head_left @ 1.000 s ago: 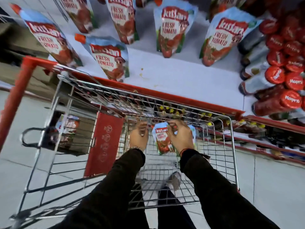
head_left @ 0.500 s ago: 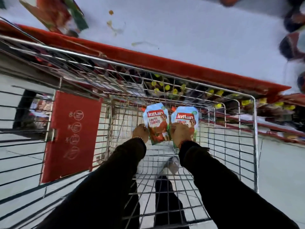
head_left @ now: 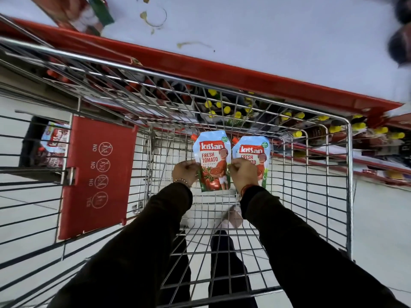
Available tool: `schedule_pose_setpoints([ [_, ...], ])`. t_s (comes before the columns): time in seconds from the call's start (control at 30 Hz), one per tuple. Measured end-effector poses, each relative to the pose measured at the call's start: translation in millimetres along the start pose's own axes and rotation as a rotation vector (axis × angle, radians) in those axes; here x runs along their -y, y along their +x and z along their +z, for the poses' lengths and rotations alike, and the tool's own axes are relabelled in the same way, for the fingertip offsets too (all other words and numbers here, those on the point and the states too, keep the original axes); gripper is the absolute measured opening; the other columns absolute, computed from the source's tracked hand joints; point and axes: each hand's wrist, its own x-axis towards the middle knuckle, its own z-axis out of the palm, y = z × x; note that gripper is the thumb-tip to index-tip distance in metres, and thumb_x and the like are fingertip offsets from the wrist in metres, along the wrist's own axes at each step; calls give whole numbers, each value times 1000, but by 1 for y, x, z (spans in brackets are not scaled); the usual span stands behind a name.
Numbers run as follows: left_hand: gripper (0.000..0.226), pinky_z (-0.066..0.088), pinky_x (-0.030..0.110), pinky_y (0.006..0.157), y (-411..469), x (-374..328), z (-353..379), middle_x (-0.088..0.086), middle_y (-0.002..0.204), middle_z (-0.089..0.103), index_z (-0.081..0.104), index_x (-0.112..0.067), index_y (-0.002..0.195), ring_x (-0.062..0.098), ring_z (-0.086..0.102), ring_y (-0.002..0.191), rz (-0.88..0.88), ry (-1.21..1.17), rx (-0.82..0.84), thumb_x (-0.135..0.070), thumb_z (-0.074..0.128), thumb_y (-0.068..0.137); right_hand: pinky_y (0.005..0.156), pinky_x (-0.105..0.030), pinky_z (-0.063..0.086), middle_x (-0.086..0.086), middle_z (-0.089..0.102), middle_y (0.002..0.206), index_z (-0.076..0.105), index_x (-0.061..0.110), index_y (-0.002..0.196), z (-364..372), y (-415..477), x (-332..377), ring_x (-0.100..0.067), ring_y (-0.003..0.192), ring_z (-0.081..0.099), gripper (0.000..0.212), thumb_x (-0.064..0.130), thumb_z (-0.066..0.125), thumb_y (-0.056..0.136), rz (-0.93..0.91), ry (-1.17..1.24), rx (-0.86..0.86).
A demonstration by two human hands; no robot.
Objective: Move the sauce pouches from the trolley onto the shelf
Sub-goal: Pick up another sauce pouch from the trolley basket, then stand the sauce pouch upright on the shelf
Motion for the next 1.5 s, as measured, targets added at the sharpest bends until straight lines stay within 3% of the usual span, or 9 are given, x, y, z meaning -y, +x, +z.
schedule_pose_setpoints([
  [0.07, 23, 55, 57, 94, -13, -4, -8, 25, 108, 71, 68, -12, 72, 38, 68, 96, 36, -6, 3, 1, 57, 88, 94, -29, 50, -19, 72, 112, 69, -3, 109, -7, -14, 3, -31, 104, 68, 20, 5, 62, 92, 5, 65, -4],
  [0.17, 16, 55, 53, 96, -34, -8, -20, 15, 94, 69, 73, -12, 88, 37, 68, 96, 144, 42, 25, -5, 58, 86, 89, -26, 48, -15, 72, 112, 69, 0, 107, -18, -33, 11, -27, 105, 67, 18, 8, 62, 93, -8, 112, -3],
  [0.27, 8, 55, 57, 93, -49, -9, -34, 14, 92, 72, 72, -23, 72, 40, 69, 101, 258, 19, 19, -20, 66, 75, 82, -24, 46, -14, 73, 107, 69, 2, 104, -31, -56, 27, -26, 100, 68, 16, 12, 62, 93, -53, 142, -57],
  [0.4, 12, 55, 50, 97, -118, -52, -54, 13, 93, 68, 71, -10, 96, 25, 66, 92, 409, 79, 15, -5, 63, 89, 86, -36, 56, -12, 72, 102, 67, 5, 103, -52, -90, 53, -24, 90, 66, 14, 13, 62, 93, -108, 204, -127],
  [0.53, 18, 58, 52, 90, -161, -81, -77, 22, 103, 73, 71, -14, 94, 33, 71, 97, 640, 94, 14, -28, 70, 83, 73, -23, 52, 0, 69, 96, 64, 10, 105, -77, -121, 85, -17, 86, 65, 14, 19, 60, 95, -267, 192, -209],
  [0.63, 20, 59, 32, 76, -193, -111, -91, 18, 99, 75, 69, -1, 103, 21, 69, 86, 772, 124, -5, -18, 66, 91, 69, -8, 46, 4, 68, 93, 62, 15, 100, -95, -138, 109, -12, 85, 65, 6, 18, 60, 95, -381, 254, -263],
  [0.87, 10, 50, 0, 68, -226, -129, -101, -11, 87, 68, 65, -16, 99, -16, 62, 72, 899, 84, -20, -11, 65, 91, 76, -8, 51, 9, 69, 95, 61, 13, 101, -104, -161, 124, 7, 87, 64, 8, 15, 61, 94, -467, 385, -308],
  [1.13, 11, 48, -5, 69, -244, -265, -84, 0, 90, 67, 66, -3, 101, 8, 65, 75, 1125, -24, -137, -7, 62, 92, 85, -39, 62, 13, 65, 91, 58, 17, 97, -174, -118, 238, -23, 91, 72, 7, 12, 62, 94, -563, 581, -400],
  [1.5, 10, 50, -3, 71, -216, -256, -79, 2, 91, 66, 66, 1, 100, 12, 64, 81, 1105, -46, -236, -1, 62, 91, 77, -45, 64, -6, 67, 100, 50, 25, 90, -156, -99, 231, -24, 90, 74, 18, 12, 59, 96, -536, 470, -366],
])
